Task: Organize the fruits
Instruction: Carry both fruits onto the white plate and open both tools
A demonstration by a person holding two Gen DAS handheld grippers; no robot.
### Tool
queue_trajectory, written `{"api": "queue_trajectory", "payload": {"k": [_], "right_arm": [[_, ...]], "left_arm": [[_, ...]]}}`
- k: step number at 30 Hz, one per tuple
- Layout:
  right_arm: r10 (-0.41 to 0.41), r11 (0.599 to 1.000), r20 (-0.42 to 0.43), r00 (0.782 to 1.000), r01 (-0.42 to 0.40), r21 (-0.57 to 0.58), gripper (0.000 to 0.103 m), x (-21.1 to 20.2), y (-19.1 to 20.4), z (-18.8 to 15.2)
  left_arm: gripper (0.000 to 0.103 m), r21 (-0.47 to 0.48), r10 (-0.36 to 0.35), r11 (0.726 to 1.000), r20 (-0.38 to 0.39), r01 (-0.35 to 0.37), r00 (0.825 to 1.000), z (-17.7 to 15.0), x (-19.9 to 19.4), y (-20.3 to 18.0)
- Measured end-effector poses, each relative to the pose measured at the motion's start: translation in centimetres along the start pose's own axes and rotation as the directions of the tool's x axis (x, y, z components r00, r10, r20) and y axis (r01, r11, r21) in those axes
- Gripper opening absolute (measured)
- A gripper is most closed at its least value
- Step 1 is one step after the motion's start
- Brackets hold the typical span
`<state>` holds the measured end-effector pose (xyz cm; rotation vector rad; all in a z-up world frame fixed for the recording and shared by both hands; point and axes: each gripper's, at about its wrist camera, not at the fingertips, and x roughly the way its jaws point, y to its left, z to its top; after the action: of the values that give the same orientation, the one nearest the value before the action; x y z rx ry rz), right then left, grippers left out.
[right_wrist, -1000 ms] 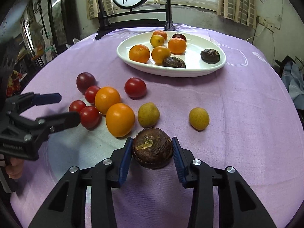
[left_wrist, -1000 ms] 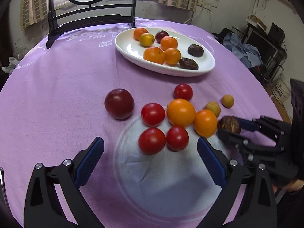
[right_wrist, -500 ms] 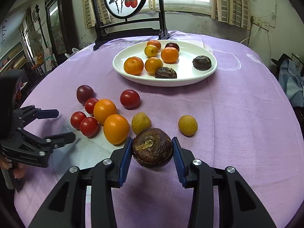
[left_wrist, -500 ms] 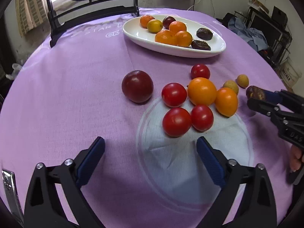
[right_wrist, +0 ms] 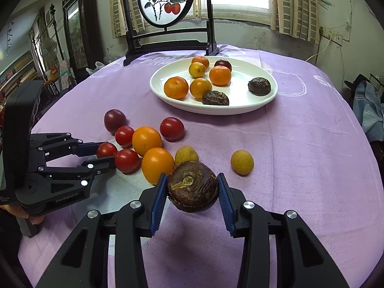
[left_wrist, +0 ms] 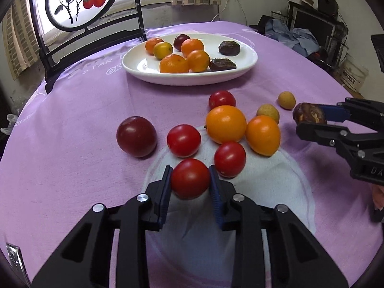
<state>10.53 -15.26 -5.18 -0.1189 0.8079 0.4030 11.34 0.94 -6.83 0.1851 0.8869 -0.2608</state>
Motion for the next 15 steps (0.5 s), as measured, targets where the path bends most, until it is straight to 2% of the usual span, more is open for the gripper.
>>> {"api": "queue_trajectory", "payload": {"k": [4,8,12,15], "right_arm": [[-0.004,1.000,0.033,0.999,0.003,0.021,0.042,-0.4,-0.4,0.1],[-0.004,0.997,0.069,0.998,-0.001,0.083,0.042,-1.3,-1.3,0.9],[0.008,0.996,0.102,0.995,-0.017,0.090,0.042,-2.2,-1.3,2.9],[-0.022,0.998,0.124,0.992,0.015,0.058,0.042,-1.9,-1.2,5.2]], "left_arm": [[0.030,-0.071,-0.050,0.996,-0.007,0.050,0.999,0.0,-0.9,0.8],[0.029,-0.139,-0.086,0.986,0.069,0.095,0.994,1.4,-3.6,1.4],[0.029,-0.100,-0.017,0.995,0.120,0.029,0.993,4.7,-4.8,1.1],[0.029,-0.121,-0.007,0.992,0.136,0.024,0.991,7.7,-4.4,1.4]]}}
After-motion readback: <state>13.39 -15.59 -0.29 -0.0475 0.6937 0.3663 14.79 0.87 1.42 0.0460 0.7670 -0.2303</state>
